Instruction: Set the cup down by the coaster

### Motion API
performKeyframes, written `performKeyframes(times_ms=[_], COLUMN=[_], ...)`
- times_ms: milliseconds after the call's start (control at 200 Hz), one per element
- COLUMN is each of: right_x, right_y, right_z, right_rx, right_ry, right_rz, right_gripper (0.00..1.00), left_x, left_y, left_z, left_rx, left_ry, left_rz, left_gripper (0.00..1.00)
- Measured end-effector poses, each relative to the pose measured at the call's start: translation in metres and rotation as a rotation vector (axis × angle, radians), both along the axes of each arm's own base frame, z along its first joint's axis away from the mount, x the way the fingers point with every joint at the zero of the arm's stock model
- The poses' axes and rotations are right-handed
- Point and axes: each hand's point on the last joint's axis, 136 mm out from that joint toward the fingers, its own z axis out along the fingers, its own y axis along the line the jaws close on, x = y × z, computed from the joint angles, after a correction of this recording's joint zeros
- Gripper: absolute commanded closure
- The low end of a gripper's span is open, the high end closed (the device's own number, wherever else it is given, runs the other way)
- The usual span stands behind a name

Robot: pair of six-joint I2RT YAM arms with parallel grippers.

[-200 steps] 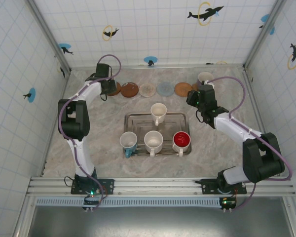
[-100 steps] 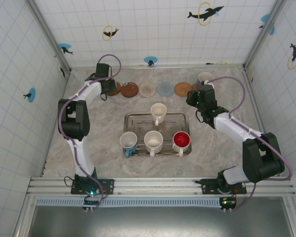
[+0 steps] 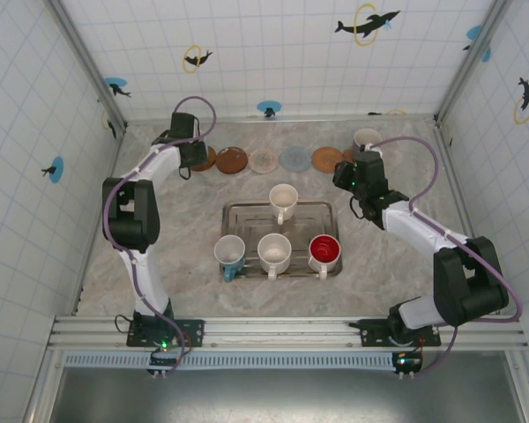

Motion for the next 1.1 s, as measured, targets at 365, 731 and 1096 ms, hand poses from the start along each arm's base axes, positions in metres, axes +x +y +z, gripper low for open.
performKeyframes(times_ms=[365,731,1096], right_x=[0.006,0.003,-0.002], right_y=[0.012,0.028,0.035], right_z=[0.015,0.025,0.035], right_rx=[0.011,-0.006,-0.093], right_ry=[-0.030,-0.038,-0.017], right_rz=[0.020,0.048,0.063], right_gripper=[0.48,0.46,0.42], left_x=[-0.030,-0.078,-0.145], left_y=[-0.001,-0.048,-0.080], left_z=[0.076,0.143,0.164], left_rx=[-0.049,-0.112,-0.138], left_ry=[-0.152,-0.334,-0.459], left_rz=[-0.010,-0.112,-0.217], left_gripper=[0.56,0.52,0.45])
